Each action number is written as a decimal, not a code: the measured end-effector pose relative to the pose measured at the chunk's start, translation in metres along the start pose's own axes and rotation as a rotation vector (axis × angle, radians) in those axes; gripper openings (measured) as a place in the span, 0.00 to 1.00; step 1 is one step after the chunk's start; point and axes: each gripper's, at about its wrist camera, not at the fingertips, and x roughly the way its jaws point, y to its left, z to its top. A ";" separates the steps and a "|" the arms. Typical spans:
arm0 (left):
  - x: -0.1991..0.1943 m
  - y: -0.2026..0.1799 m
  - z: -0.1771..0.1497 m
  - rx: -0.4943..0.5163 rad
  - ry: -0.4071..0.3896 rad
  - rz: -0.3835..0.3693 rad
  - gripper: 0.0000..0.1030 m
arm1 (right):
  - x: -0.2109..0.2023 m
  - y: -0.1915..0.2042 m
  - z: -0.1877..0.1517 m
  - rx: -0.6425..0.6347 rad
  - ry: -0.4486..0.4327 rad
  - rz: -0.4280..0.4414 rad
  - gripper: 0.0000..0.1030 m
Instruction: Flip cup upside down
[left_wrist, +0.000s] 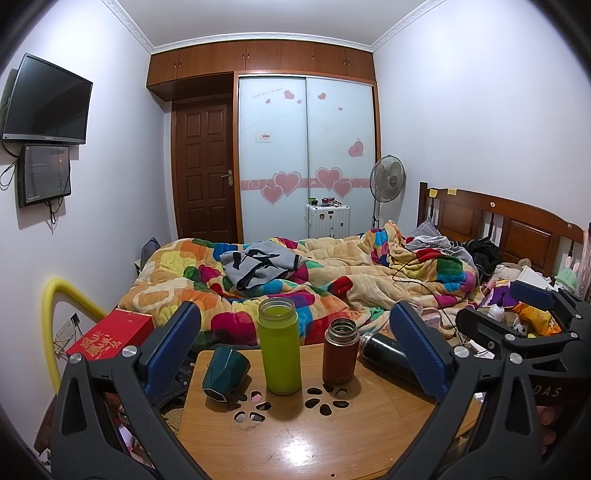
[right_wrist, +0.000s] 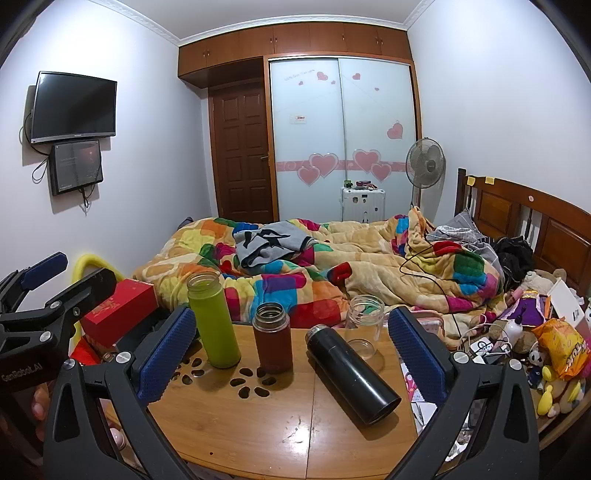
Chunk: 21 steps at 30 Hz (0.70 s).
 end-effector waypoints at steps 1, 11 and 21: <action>0.001 0.000 0.000 0.001 0.000 0.000 1.00 | 0.000 0.000 0.001 0.000 0.000 0.000 1.00; 0.000 -0.001 0.000 0.002 0.000 0.001 1.00 | 0.000 0.002 -0.001 -0.001 -0.001 0.000 1.00; 0.000 0.001 0.001 0.000 -0.003 -0.001 1.00 | 0.001 0.003 -0.001 0.000 -0.003 0.003 1.00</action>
